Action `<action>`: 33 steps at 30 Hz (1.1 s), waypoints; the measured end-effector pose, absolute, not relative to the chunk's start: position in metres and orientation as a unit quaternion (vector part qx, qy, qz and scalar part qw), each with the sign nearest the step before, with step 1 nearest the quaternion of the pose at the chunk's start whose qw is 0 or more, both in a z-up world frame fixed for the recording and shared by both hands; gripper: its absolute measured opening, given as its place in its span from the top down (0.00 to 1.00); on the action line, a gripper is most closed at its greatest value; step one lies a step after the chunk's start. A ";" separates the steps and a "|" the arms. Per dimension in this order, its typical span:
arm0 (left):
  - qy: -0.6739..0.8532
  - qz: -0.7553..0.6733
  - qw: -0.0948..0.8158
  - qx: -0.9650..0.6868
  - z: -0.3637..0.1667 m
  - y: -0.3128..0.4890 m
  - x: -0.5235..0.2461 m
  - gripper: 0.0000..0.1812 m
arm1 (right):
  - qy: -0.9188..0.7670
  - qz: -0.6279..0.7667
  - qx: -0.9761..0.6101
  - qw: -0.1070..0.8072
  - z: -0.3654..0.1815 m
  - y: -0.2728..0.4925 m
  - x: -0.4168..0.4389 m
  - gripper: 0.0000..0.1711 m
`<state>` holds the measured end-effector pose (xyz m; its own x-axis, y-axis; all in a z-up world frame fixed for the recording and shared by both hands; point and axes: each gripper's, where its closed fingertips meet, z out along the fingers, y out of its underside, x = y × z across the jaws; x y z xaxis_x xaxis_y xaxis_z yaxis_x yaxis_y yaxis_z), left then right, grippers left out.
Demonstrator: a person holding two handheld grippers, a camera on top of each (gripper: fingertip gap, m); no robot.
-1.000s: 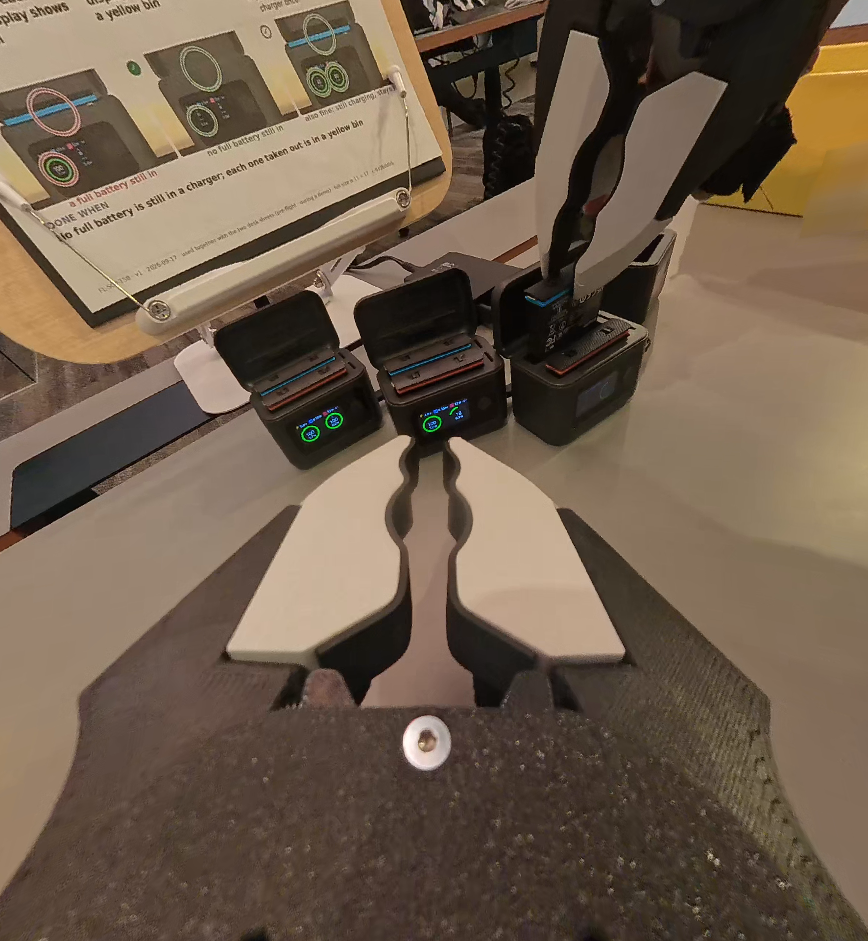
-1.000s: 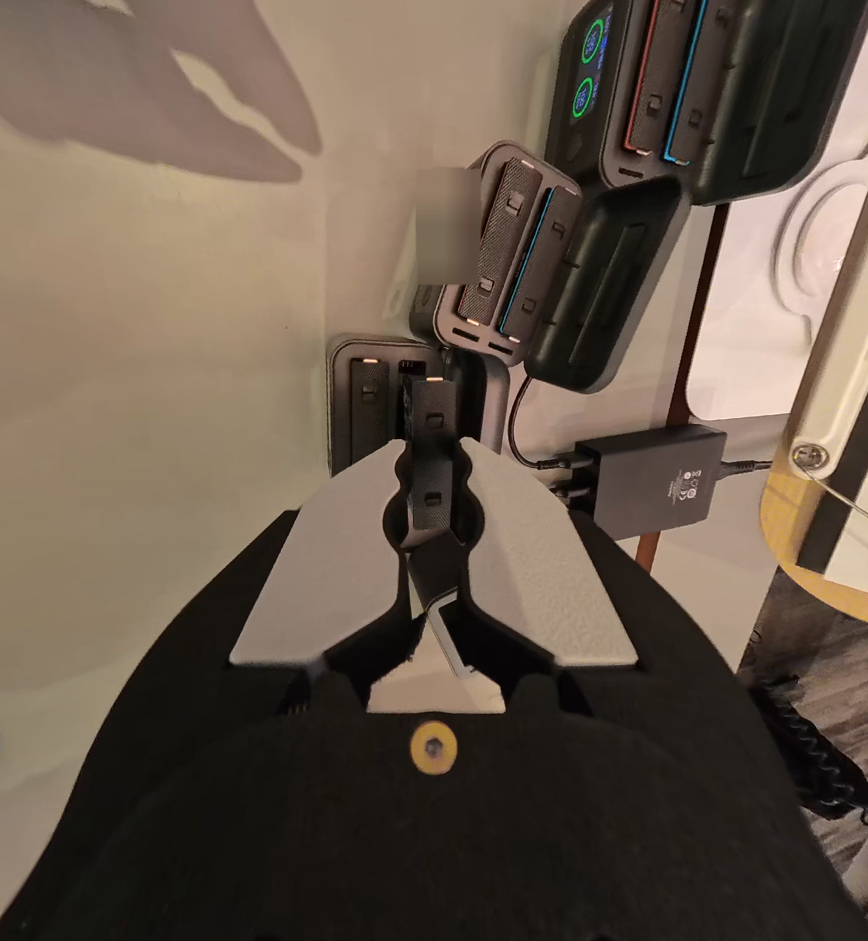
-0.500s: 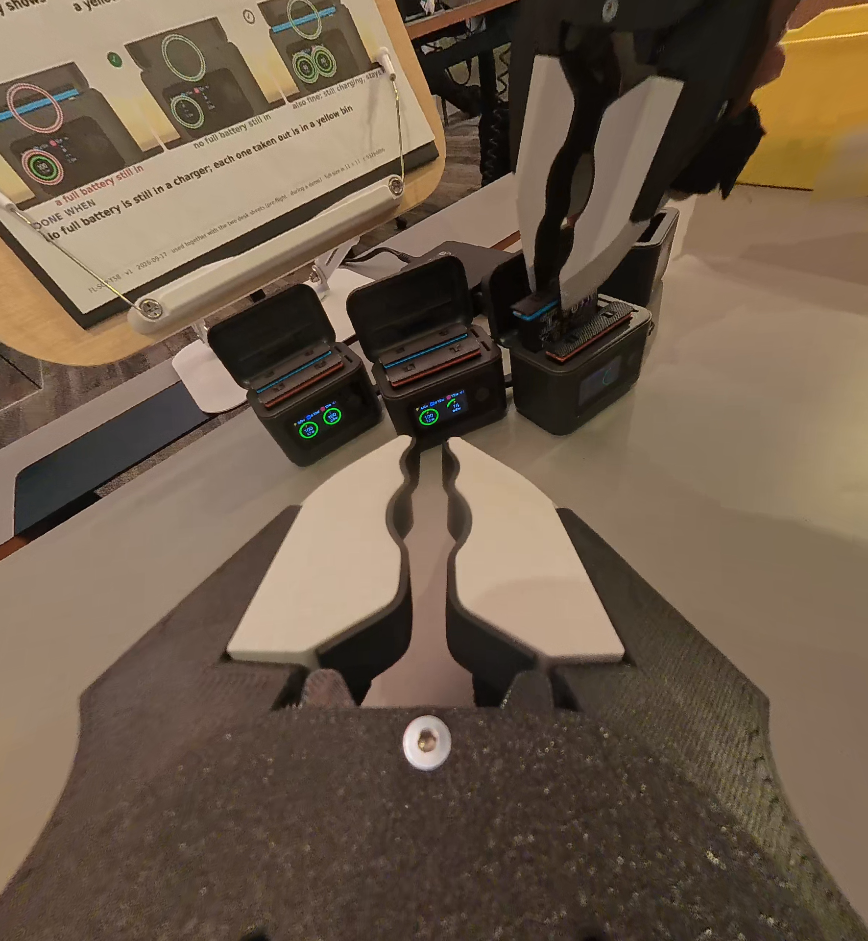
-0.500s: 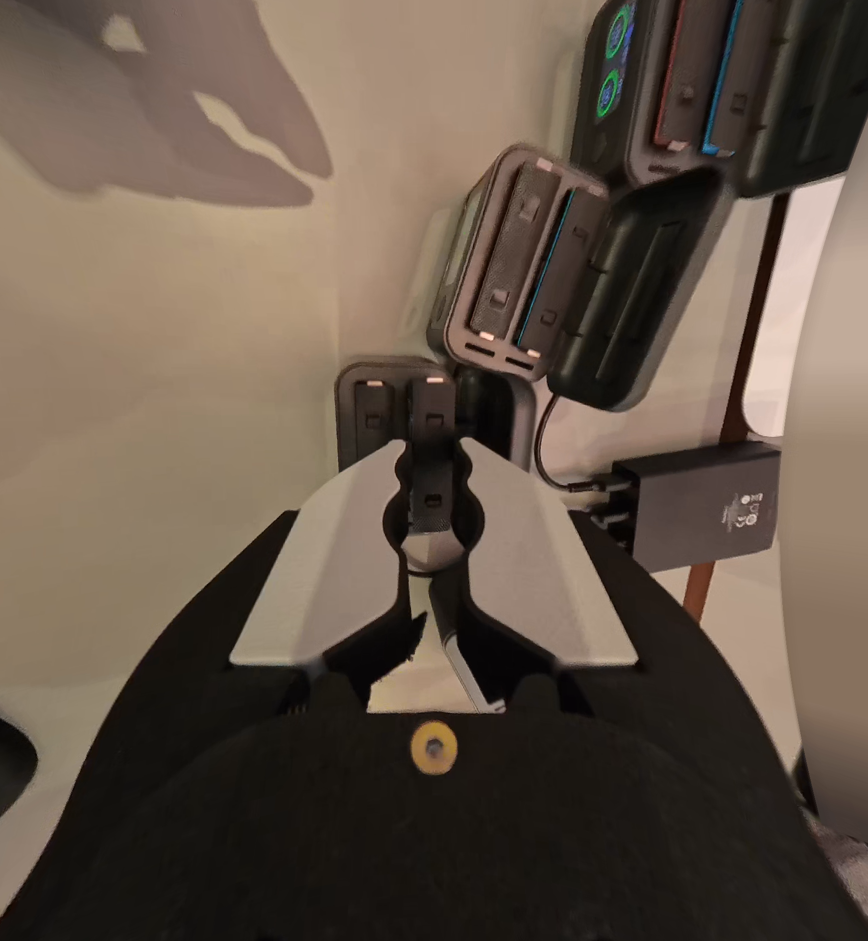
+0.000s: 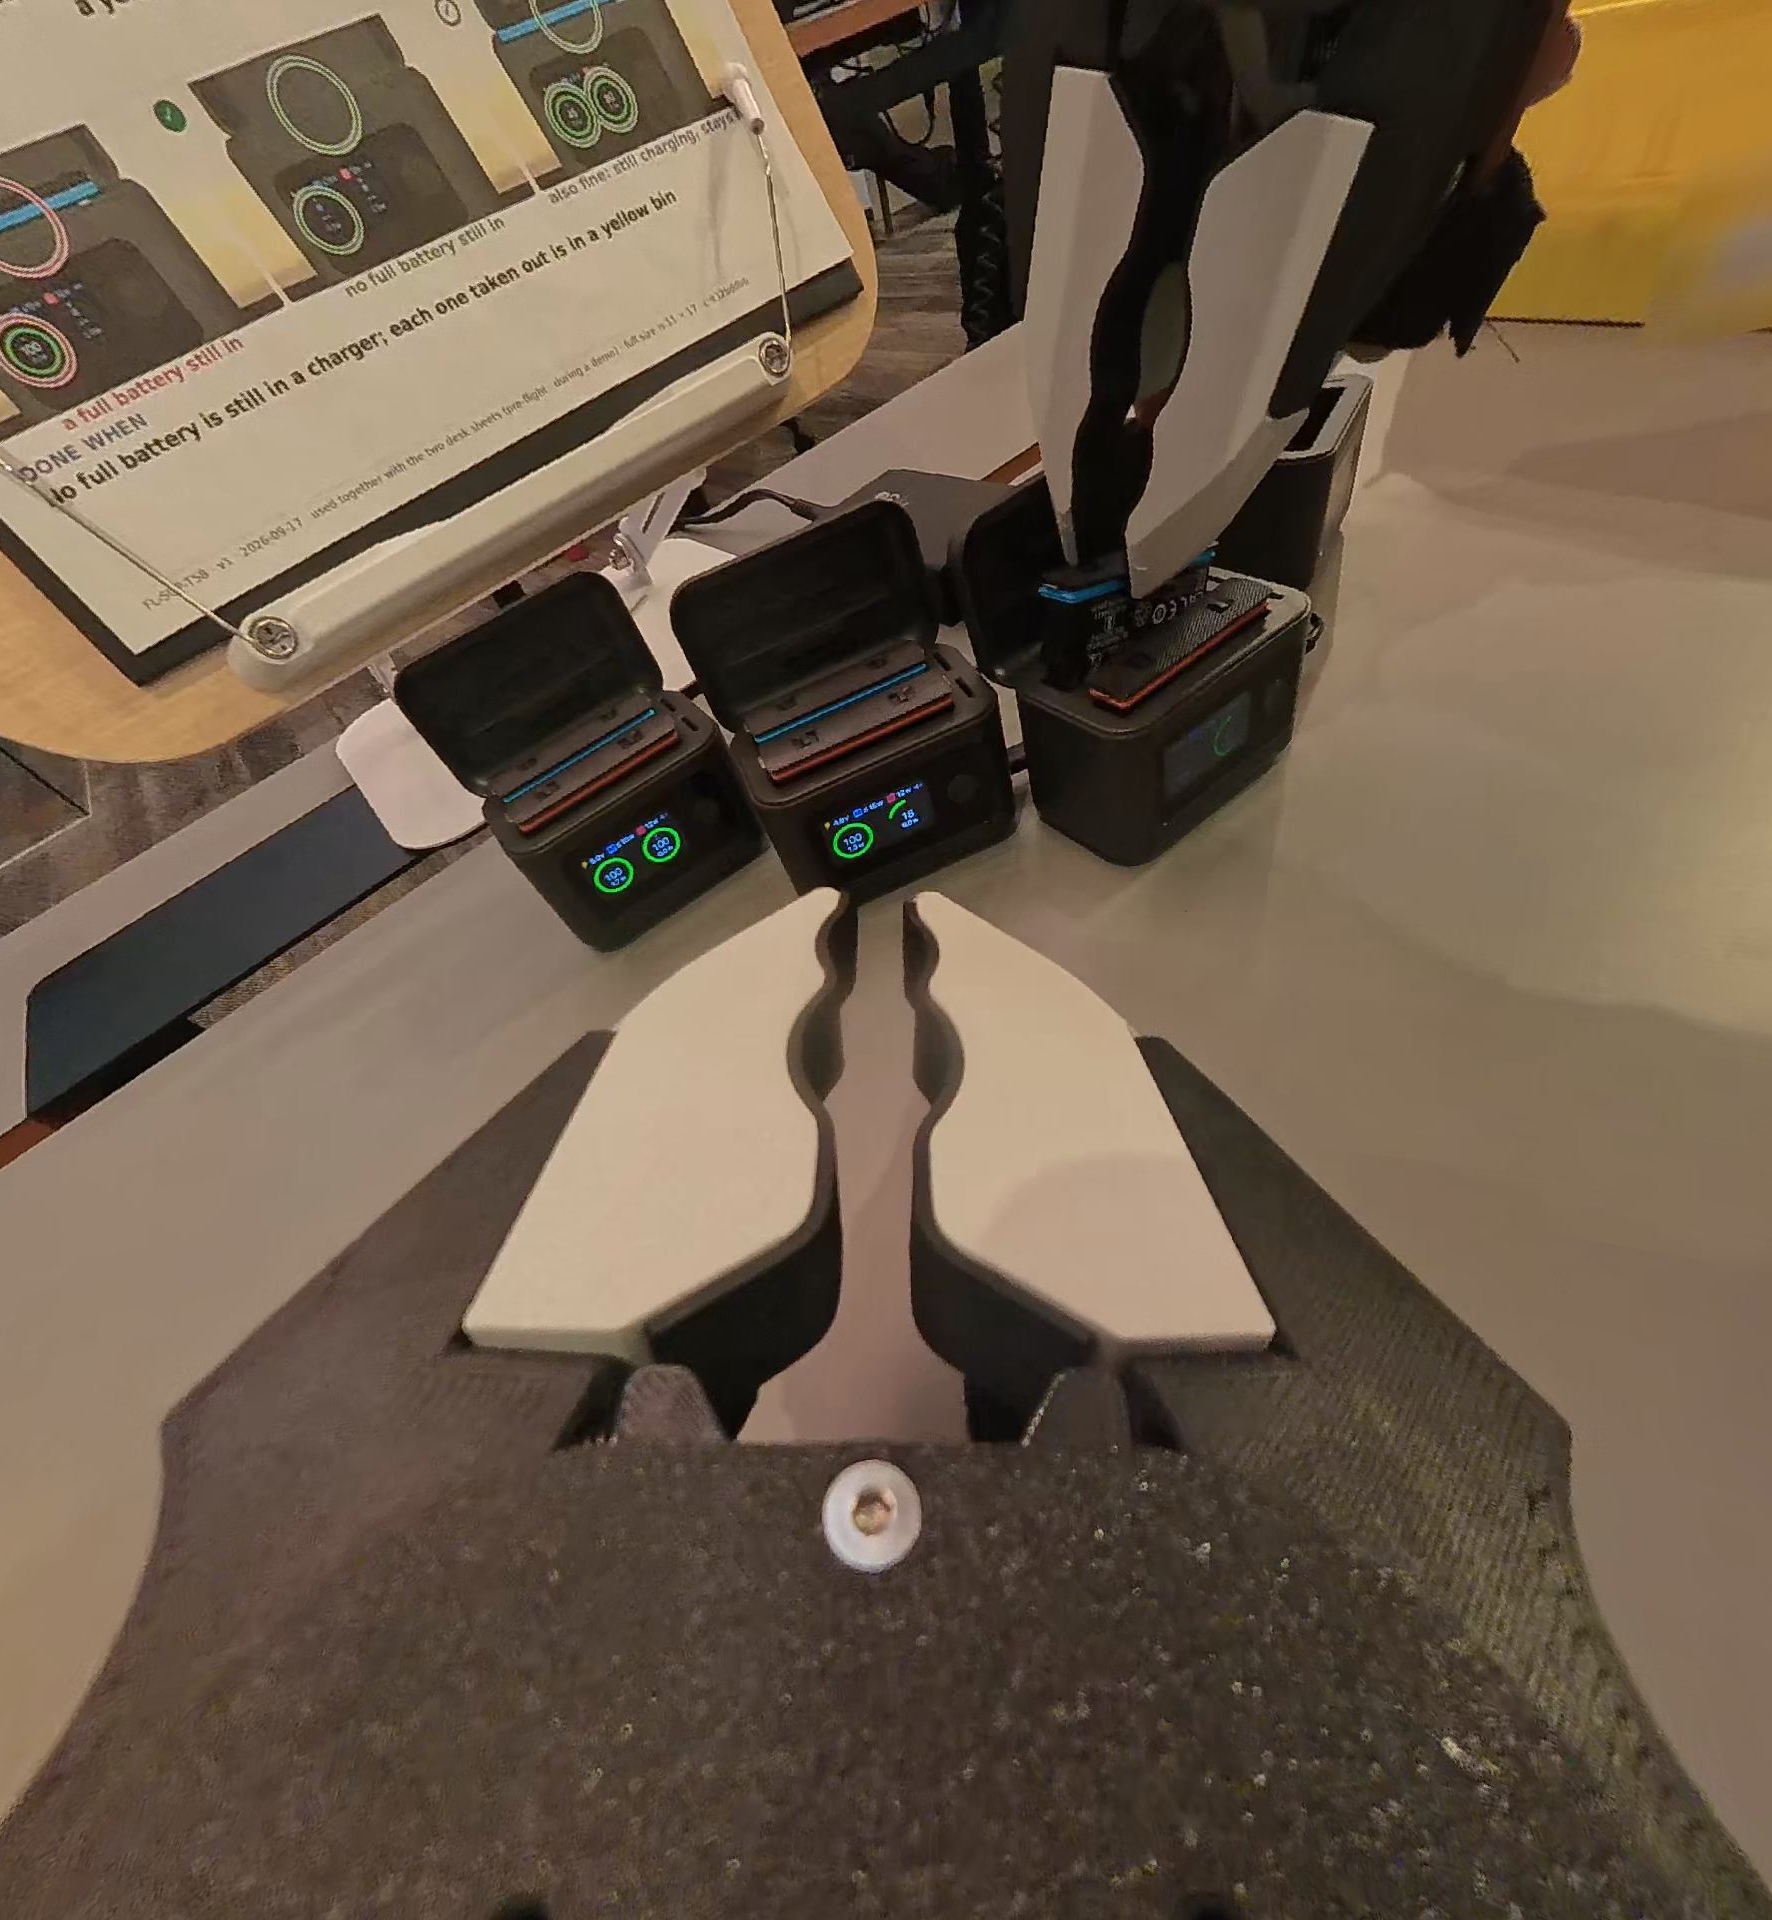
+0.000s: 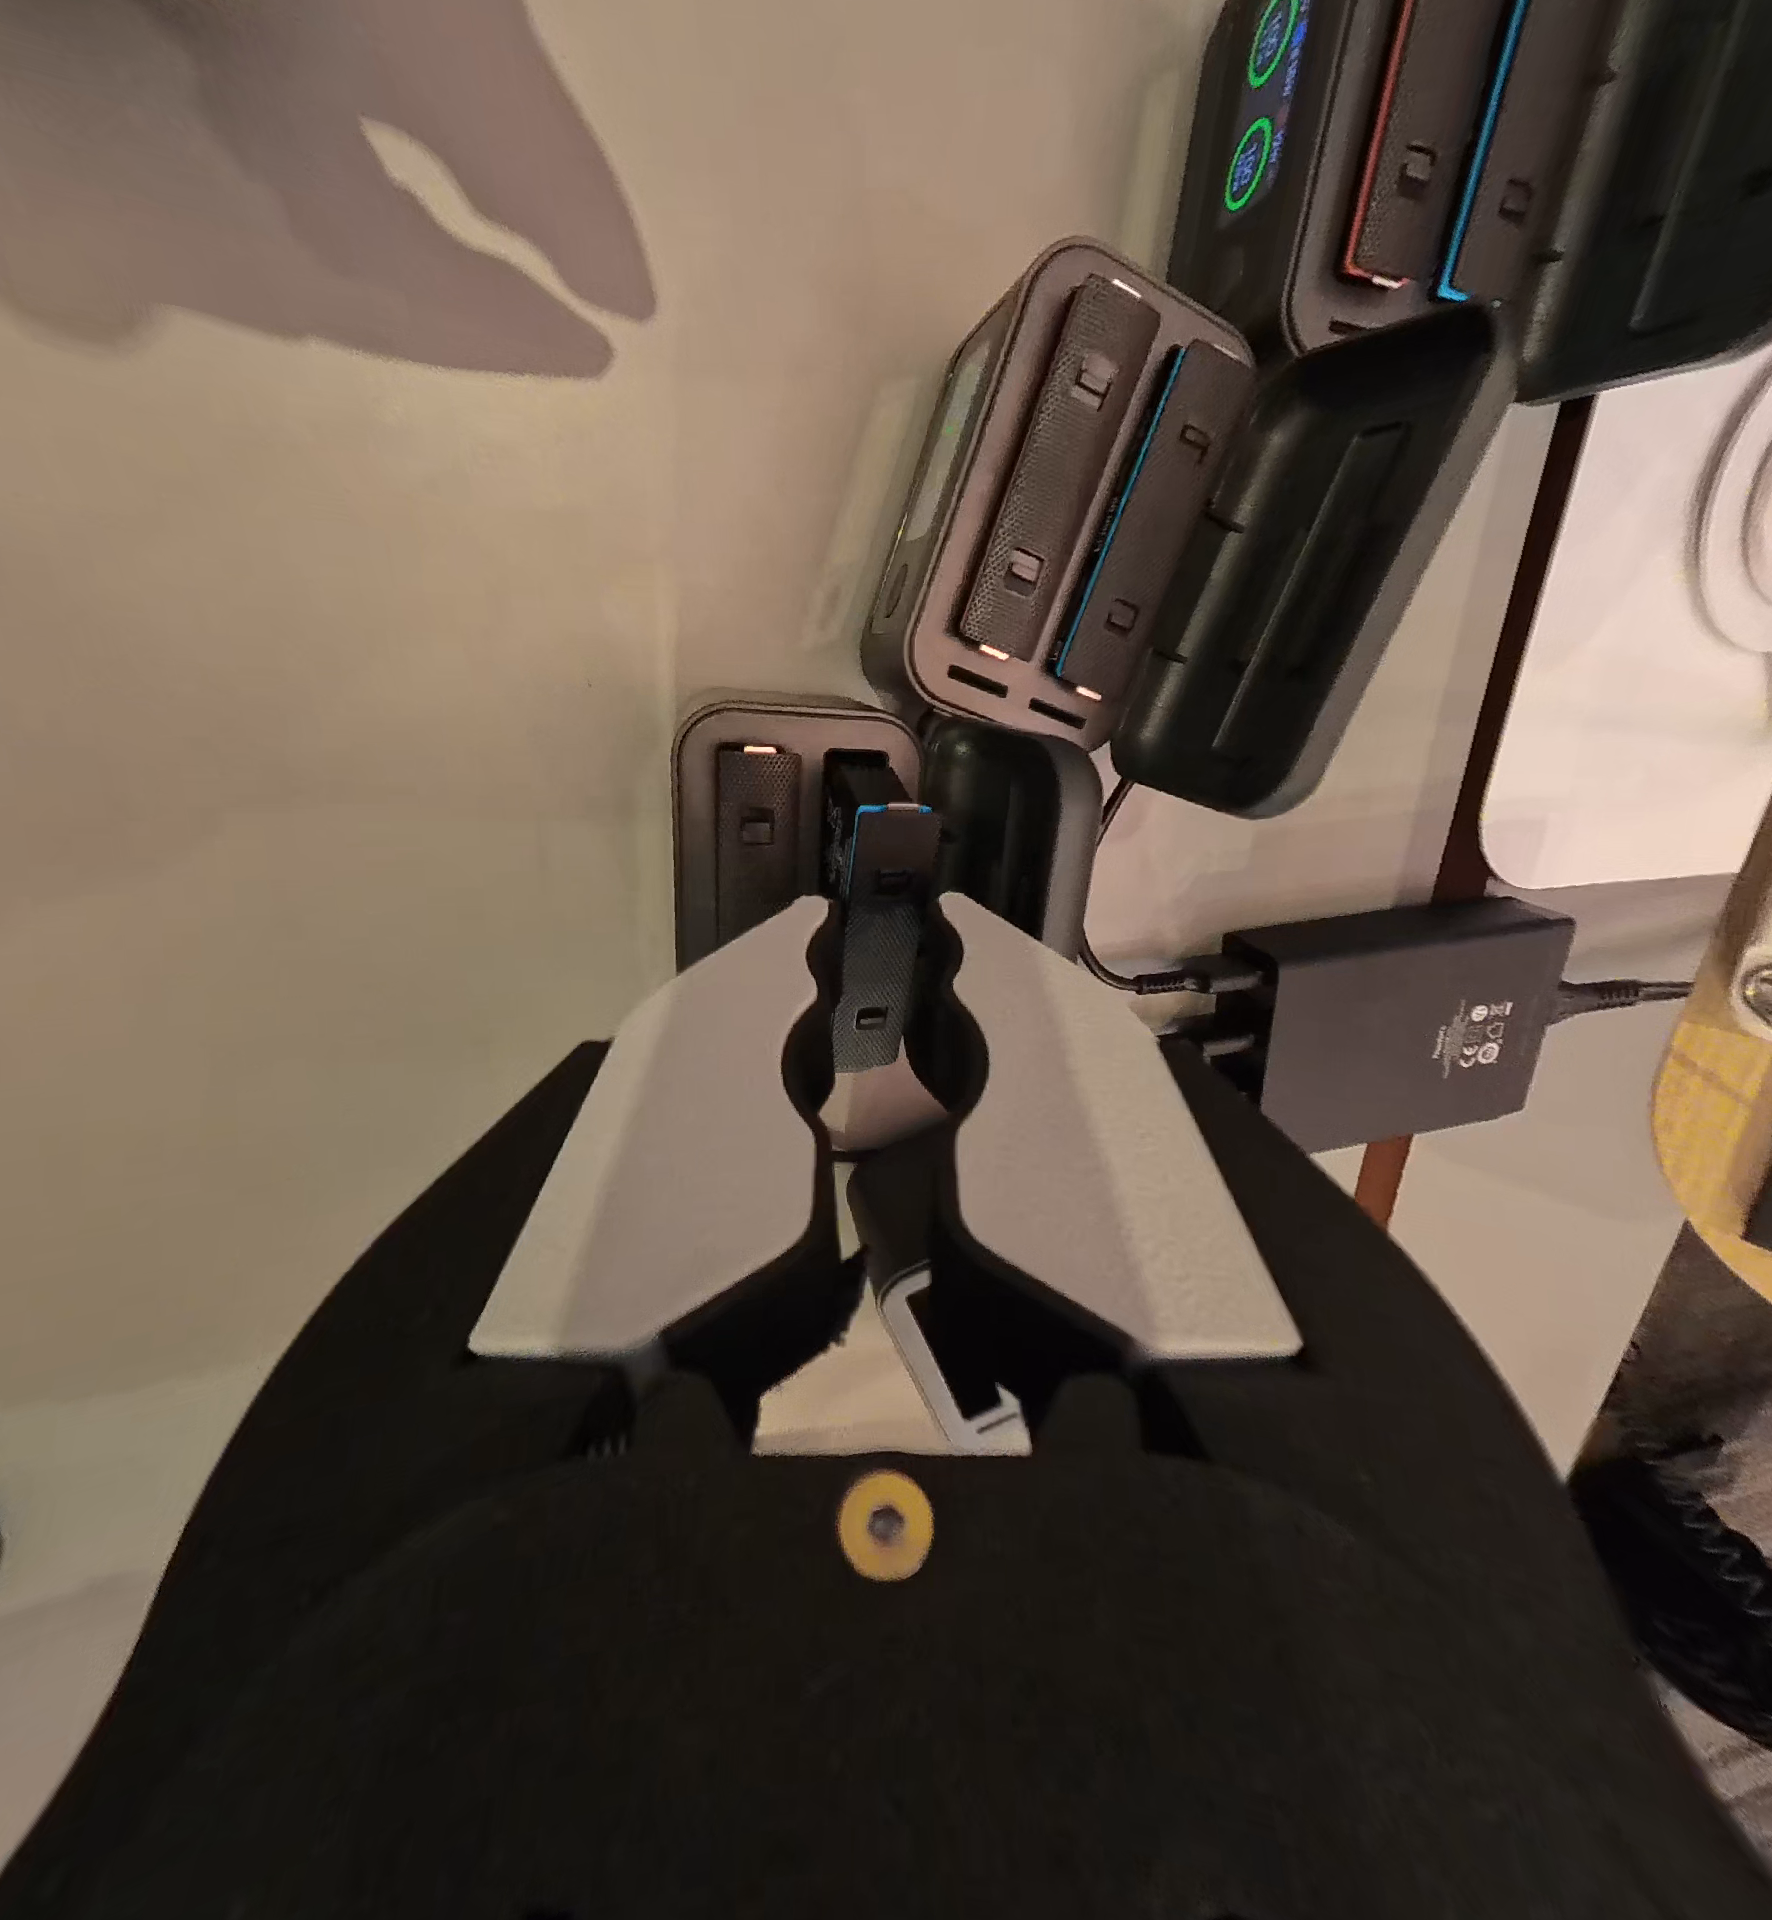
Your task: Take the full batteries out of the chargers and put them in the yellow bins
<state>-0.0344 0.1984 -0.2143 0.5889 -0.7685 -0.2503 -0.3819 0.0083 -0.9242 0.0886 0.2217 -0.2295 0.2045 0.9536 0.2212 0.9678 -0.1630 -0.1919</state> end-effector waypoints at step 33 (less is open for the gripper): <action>0.457 -0.148 0.560 -0.675 -0.225 0.195 -0.029 0.96 | -0.682 -0.227 -0.690 -0.080 -0.226 0.215 0.092 0.92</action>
